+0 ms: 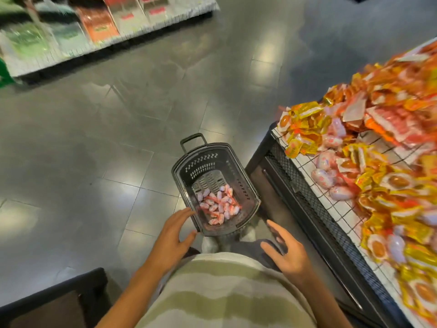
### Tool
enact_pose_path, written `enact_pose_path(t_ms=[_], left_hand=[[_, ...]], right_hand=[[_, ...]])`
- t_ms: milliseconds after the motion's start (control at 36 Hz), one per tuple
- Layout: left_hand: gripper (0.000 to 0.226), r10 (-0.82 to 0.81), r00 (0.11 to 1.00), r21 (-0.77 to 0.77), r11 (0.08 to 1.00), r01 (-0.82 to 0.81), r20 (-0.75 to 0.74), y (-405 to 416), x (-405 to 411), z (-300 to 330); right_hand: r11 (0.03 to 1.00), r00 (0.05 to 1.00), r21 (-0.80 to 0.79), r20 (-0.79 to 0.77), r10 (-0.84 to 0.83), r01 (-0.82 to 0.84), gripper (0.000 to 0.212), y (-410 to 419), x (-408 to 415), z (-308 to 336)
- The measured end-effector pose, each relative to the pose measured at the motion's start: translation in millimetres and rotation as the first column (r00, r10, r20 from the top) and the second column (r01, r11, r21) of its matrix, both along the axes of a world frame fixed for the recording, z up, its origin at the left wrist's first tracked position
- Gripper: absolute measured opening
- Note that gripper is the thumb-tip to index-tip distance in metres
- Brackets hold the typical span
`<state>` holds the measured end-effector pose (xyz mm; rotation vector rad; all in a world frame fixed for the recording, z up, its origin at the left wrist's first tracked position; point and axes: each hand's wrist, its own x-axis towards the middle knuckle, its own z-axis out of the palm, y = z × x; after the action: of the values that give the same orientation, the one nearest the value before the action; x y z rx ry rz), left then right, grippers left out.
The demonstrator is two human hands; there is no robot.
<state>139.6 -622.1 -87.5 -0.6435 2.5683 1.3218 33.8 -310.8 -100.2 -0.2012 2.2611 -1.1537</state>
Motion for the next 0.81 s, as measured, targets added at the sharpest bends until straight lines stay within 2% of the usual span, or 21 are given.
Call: enact_pose_path(t_ms=[83,306,472,639,806], left_hand=[[0.052,-0.061,0.998,-0.037,0.997,0.06,-0.025,-6.3,-17.5,7.0],[0.052,-0.27,0.95,-0.182,0.953,0.241,-0.158,14.7,-78.6,31.8],[0.051,-0.394,0.898,-0.202,0.912,0.356,-0.195,88.2,-96.5,47.4],[0.045,-0.574,0.801,-0.2,0.816,0.542,-0.172,179.8,-79.0,42.0],[0.043,-0.693,0.712,-0.229,0.716,0.66,-0.114,263.7,-53.5,39.1]], right_hand=[[1.0,0.999,0.014,-0.032,-0.015,0.016,0.06,17.4,-3.0,8.7],[0.989,0.983,-0.017,-0.105,-0.15,0.149,0.061,54.0,-4.9,37.3],[0.964,0.947,-0.043,-0.181,-0.264,0.261,0.06,108.9,20.3,47.9],[0.929,0.911,-0.036,-0.182,-0.369,0.369,0.06,184.3,69.1,41.1],[0.882,0.87,-0.001,-0.16,-0.466,0.472,0.06,258.4,126.1,31.4]])
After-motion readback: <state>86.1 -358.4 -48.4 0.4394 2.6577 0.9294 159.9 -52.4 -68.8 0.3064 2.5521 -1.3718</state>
